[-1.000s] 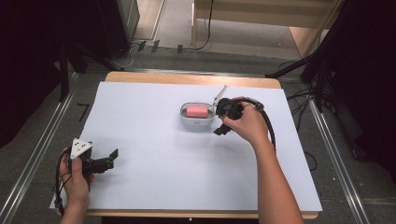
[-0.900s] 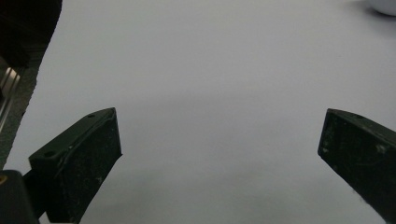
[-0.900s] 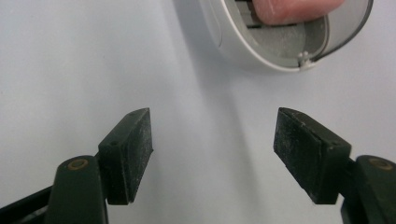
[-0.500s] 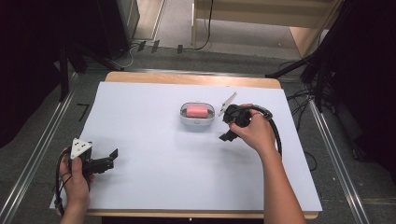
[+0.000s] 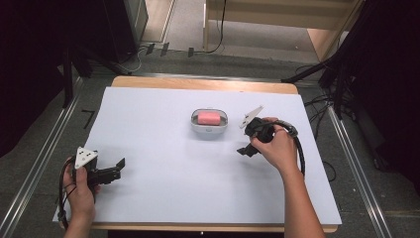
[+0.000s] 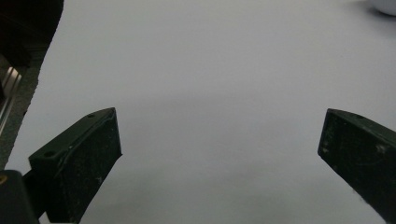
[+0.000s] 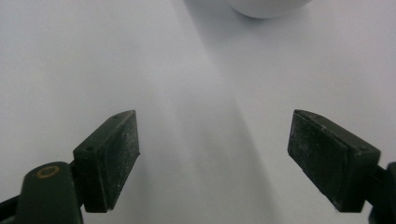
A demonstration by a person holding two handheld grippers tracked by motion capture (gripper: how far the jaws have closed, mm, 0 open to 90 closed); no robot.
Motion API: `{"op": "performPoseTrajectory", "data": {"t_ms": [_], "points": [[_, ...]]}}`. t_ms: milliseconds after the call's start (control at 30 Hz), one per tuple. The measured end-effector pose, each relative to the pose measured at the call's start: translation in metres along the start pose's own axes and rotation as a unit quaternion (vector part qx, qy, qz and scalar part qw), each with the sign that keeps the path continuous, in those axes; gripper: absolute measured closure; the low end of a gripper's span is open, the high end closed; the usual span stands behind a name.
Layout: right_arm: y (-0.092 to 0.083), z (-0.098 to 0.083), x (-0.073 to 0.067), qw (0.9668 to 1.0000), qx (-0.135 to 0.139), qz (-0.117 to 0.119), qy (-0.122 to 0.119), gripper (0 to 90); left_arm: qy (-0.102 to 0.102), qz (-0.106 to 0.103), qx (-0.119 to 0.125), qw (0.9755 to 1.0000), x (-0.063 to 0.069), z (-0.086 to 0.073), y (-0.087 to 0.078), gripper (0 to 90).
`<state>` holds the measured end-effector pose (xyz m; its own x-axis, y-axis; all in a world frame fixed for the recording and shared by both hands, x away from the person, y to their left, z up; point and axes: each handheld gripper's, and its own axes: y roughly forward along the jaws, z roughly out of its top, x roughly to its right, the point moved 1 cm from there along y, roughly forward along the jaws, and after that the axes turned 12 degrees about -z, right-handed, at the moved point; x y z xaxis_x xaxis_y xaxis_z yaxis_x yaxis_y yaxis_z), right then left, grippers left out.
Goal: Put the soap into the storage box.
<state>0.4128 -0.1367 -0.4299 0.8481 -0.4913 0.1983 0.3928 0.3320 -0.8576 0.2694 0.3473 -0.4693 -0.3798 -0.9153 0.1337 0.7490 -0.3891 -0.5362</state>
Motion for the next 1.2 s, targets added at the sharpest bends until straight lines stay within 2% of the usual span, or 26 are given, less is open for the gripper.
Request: {"op": "performPoseTrajectory", "data": {"t_ms": [133,333,600,667,767,1200], "points": [[-0.002,-0.009,0.0,0.9998,0.013,-0.006,0.017,14.2,0.0,0.0,0.0,1.0,0.0,0.0,0.0,0.0],[-0.002,-0.02,-0.001,0.9992,0.022,-0.018,0.028,11.5,0.0,-0.001,0.001,1.0,0.0,0.0,0.0,0.0],[-0.002,-0.036,-0.004,0.9974,0.034,-0.02,0.061,3.5,0.0,0.001,-0.001,1.0,0.001,0.0,0.0,0.0],[-0.001,-0.04,-0.005,0.997,0.036,-0.03,0.062,2.1,0.0,0.001,0.0,1.0,0.001,0.0,0.0,0.0],[-0.001,-0.046,-0.008,0.9966,0.035,-0.037,0.064,1.9,0.0,0.001,-0.001,1.0,0.001,0.0,0.0,0.0],[-0.006,-0.073,-0.016,0.9936,0.058,-0.032,0.091,1.8,0.002,0.001,-0.001,1.0,0.001,0.0,0.0,0.0]]}}
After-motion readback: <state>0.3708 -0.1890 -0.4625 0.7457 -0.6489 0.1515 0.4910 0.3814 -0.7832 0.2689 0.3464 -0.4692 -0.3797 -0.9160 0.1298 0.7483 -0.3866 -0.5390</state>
